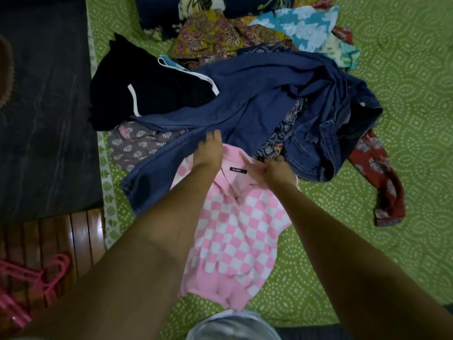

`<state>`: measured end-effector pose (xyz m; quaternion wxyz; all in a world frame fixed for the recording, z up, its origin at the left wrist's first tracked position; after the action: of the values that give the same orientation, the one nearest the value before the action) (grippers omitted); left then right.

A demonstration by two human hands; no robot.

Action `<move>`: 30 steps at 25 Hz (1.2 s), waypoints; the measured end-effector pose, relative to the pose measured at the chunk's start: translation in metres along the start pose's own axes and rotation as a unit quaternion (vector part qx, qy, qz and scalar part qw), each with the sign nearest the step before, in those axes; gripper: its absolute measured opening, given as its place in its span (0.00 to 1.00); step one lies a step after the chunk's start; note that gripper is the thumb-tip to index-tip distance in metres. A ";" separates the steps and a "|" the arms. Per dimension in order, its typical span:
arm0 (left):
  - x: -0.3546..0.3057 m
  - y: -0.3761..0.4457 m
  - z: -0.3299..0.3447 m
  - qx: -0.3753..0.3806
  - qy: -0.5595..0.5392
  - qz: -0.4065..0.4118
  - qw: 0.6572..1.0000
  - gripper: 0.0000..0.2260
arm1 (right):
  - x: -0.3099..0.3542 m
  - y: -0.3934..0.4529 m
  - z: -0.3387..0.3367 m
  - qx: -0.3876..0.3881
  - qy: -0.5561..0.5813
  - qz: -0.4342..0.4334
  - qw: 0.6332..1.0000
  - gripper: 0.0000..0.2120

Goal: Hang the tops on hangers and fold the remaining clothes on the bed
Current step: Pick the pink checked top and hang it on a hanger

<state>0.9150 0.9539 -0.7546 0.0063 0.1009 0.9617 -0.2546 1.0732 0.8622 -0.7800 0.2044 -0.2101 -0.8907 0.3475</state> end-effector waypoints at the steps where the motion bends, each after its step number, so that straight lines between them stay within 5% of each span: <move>1: 0.005 -0.004 0.001 -0.020 -0.001 0.005 1.000 0.22 | -0.006 -0.002 0.006 -0.037 -0.004 -0.014 0.999 0.23; 4: 0.030 -0.035 -0.002 -0.041 -0.004 0.049 0.998 0.19 | -0.019 -0.029 0.007 -0.119 -0.001 -0.026 0.993 0.15; 7: 0.046 -0.075 -0.018 0.060 -0.122 0.065 0.989 0.09 | -0.023 -0.061 -0.018 -0.134 -0.009 -0.034 0.990 0.14; 11: 0.057 -0.138 -0.046 0.072 -0.134 0.078 0.985 0.13 | -0.017 -0.124 -0.057 -0.169 -0.023 -0.039 0.985 0.14; 15: 0.057 -0.213 -0.081 -0.061 0.039 0.078 0.994 0.13 | -0.010 -0.211 -0.077 -0.173 -0.076 -0.046 0.981 0.15; 20: 0.060 -0.291 -0.161 -0.218 -0.048 -0.035 0.974 0.10 | 0.009 -0.307 -0.117 -0.262 -0.068 -0.089 0.958 0.26; 25: 0.053 -0.398 -0.117 -0.059 0.060 -0.023 0.996 0.11 | -0.020 -0.398 -0.058 -0.047 -0.157 -0.035 0.986 0.16; 30: 0.058 -0.493 -0.130 -0.042 0.053 -0.007 0.998 0.11 | -0.030 -0.492 -0.042 0.003 -0.184 -0.075 0.980 0.09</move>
<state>0.7659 0.6095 -0.4040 -0.0418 0.1075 0.9712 -0.2083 1.0046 0.5393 -0.4117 0.0627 -0.0749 -0.9253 0.3664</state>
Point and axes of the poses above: each hand's wrist, its own y-axis towards the middle knuckle, its own z-axis out of the palm, x = y × z, the point moved 4 cm from there along y, towards the middle knuckle, and after that the axes turned 3 degrees about -z, right-handed, at the moved point
